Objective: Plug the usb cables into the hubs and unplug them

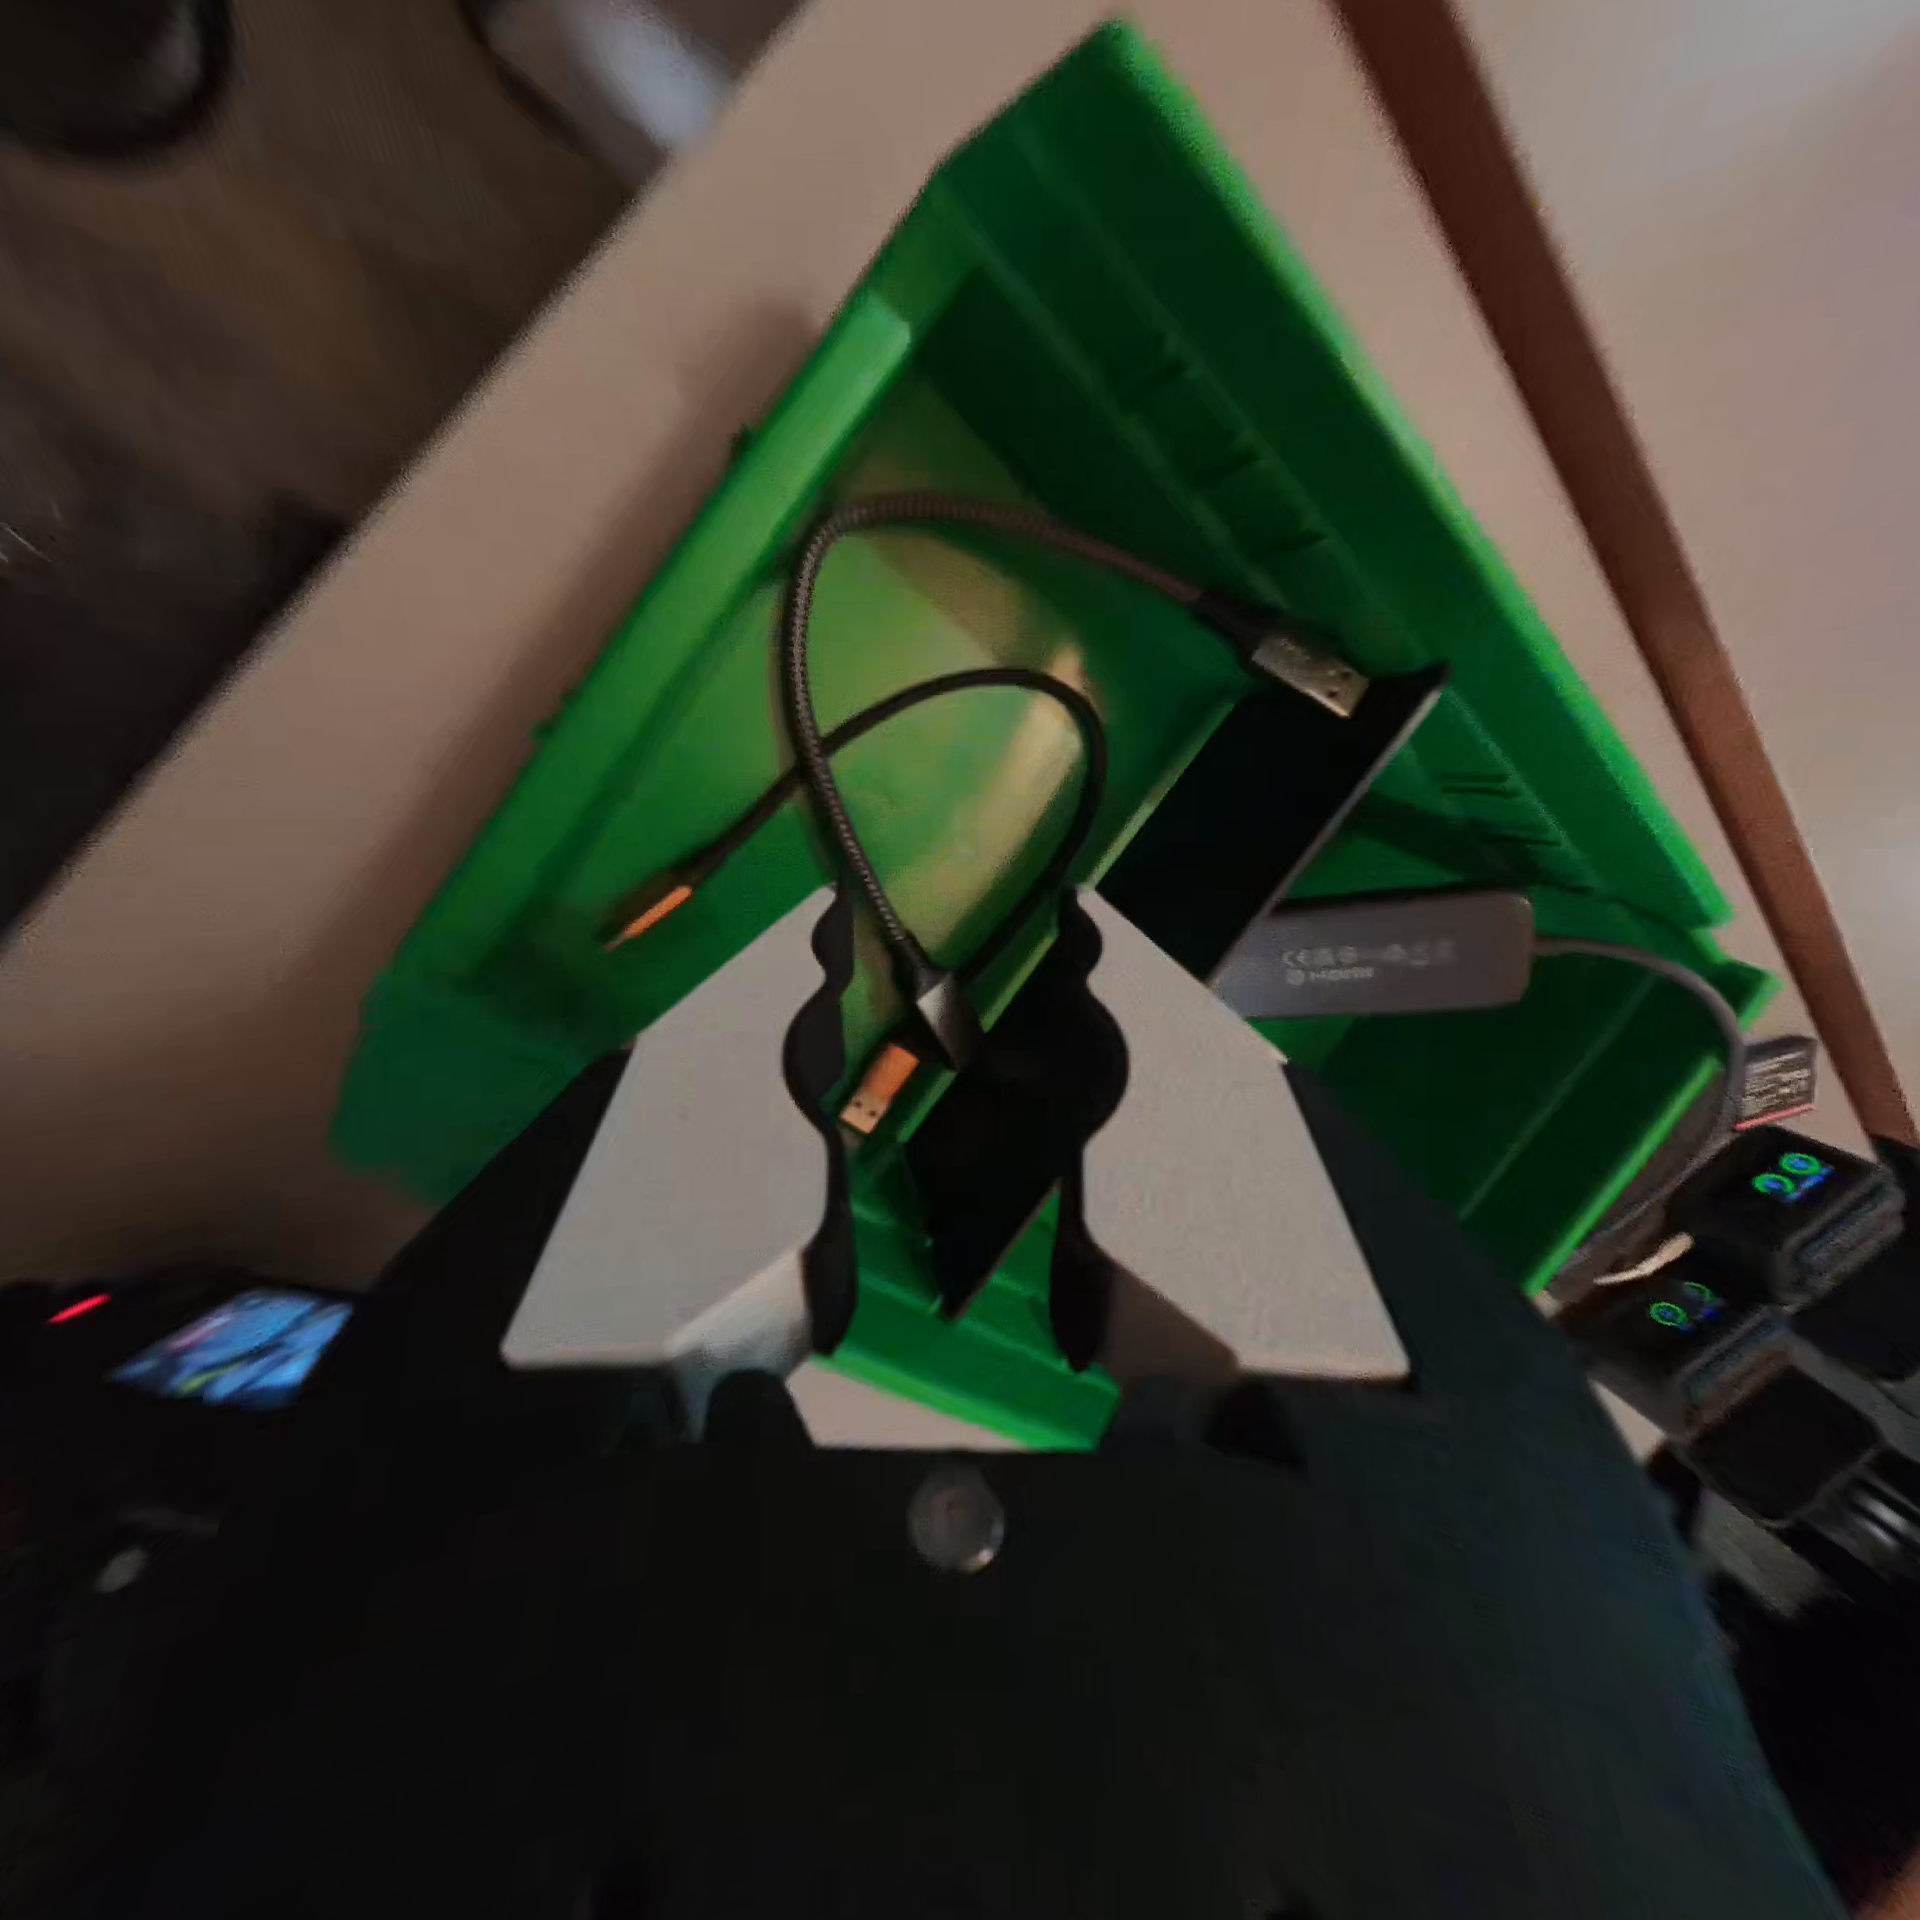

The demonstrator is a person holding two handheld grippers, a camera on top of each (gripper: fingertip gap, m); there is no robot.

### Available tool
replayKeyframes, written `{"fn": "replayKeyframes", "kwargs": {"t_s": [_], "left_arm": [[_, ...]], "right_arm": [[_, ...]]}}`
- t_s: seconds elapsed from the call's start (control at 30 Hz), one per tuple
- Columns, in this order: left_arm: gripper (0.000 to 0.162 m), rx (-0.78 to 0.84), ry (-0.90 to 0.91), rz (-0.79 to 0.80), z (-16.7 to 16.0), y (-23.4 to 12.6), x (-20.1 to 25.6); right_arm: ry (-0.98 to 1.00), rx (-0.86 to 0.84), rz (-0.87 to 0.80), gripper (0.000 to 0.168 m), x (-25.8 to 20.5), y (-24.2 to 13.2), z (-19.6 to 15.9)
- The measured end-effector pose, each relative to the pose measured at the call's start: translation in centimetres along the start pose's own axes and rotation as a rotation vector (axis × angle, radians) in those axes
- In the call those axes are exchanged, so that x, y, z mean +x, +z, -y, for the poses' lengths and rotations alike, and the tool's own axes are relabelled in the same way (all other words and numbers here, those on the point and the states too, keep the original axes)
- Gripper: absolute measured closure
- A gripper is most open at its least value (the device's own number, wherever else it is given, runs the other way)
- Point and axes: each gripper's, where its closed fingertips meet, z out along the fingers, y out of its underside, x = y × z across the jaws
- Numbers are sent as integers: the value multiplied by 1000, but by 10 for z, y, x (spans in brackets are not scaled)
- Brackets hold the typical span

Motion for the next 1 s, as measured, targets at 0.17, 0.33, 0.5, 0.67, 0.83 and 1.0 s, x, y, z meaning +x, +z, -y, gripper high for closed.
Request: {"fn": "replayKeyframes", "kwargs": {"t_s": [0.17,0.33,0.5,0.67,0.83,1.0], "left_arm": [[141,28,-15,-6,12,-2,-1],[141,29,-9,0,14,-1,-1],[141,6,-12,-11,9,1,1],[141,-7,-21,-10,5,2,0],[141,-8,-32,-11,5,2,-1],[141,-4,-27,-12,7,2,-1]], "right_arm": [[-106,19,-60,132,22,38,40],[-448,51,-130,135,23,57,60],[-843,-27,-260,146,31,78,49],[-892,-92,-291,149,38,98,44],[-885,-83,-383,158,43,82,52],[-621,111,-513,164,73,-11,45]]}}
